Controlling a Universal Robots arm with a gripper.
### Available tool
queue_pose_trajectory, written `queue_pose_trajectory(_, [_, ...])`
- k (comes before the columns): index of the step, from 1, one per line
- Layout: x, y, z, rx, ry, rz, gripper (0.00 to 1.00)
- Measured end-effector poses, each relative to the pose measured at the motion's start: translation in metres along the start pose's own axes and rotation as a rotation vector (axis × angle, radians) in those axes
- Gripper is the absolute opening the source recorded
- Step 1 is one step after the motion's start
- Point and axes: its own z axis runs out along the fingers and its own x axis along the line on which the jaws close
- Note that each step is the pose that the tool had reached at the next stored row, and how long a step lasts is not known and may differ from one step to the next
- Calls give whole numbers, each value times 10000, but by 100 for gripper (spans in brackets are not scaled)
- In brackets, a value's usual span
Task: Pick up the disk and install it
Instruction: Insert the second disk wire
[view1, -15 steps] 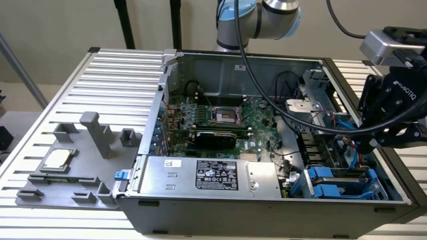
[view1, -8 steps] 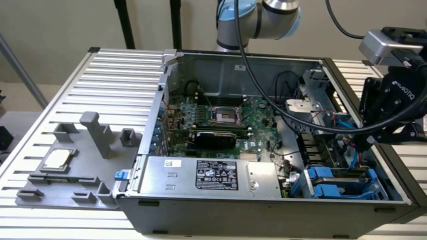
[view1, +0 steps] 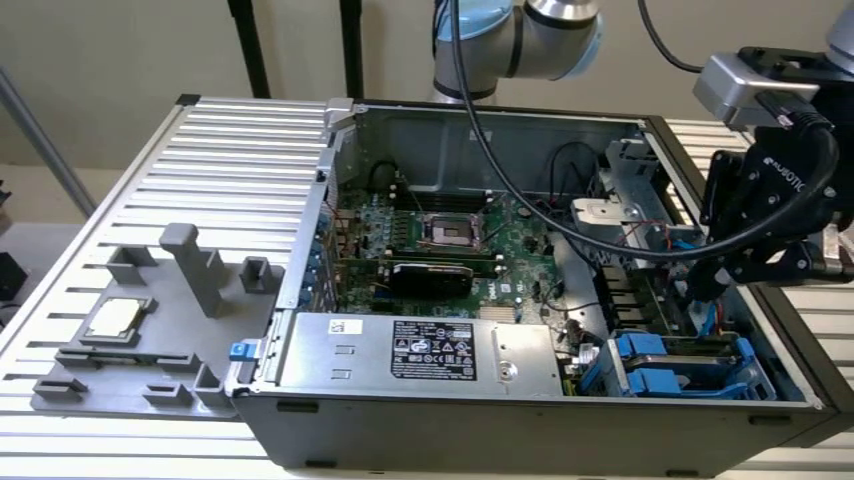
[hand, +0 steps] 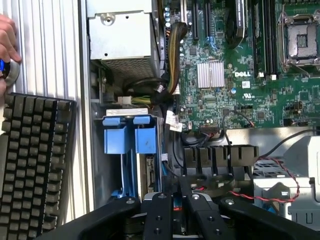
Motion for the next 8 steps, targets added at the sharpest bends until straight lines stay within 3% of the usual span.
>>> queue_pose_trajectory(2, [3, 38, -1, 36, -5, -13, 16])
queue_pose_trajectory(4, [6, 80, 2, 146, -22, -14, 16])
queue_pose_trajectory(8, [20, 170, 26, 561, -105, 0, 16])
